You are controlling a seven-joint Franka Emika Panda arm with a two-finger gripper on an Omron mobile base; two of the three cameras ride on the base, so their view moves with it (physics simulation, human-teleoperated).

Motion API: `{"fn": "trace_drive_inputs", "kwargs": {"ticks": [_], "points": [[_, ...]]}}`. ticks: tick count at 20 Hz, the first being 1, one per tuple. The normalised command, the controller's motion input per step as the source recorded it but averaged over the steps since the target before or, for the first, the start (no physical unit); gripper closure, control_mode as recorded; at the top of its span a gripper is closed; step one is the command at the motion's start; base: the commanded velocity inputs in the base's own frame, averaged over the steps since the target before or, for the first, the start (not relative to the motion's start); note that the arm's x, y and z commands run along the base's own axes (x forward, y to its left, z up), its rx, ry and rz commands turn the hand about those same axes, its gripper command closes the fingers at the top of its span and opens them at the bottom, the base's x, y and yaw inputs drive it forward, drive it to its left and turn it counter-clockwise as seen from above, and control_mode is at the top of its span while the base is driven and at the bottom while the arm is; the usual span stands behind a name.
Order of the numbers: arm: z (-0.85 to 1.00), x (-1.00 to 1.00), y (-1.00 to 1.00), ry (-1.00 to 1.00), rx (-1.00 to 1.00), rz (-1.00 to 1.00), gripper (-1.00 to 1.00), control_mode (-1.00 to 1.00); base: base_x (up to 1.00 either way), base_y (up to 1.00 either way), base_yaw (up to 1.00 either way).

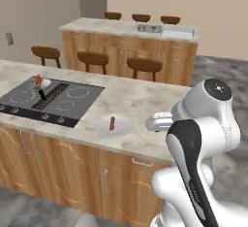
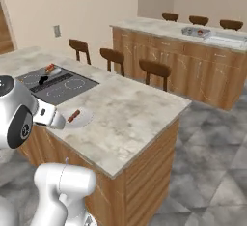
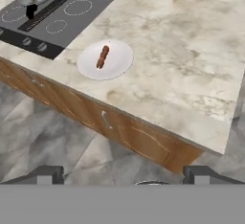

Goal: Place the cold items (kiwi and tomato) from the fridge in one tupperware on the dining counter. Place the warm items (hot dog and kebab skewer) in the stove area in another tupperware.

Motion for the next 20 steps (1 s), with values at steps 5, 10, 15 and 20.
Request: {"fn": "trace_drive_inputs", "kwargs": {"ticks": [5,10,15,20], "points": [[0.0,0.0,0.0,0.0,0.0,0.0,-1.0,1.0,0.01,0.79,-0.53],[0.0,0.0,0.0,0.0,0.0,0.0,-1.0,1.0,0.0,0.87,-0.51],[0.0,0.0,0.0,0.0,0.0,0.0,-1.0,1.0,0.0,0.64,-0.52],[0.0,0.0,0.0,0.0,0.0,0.0,-1.0,1.0,0.12,0.25,-0.28]]}}
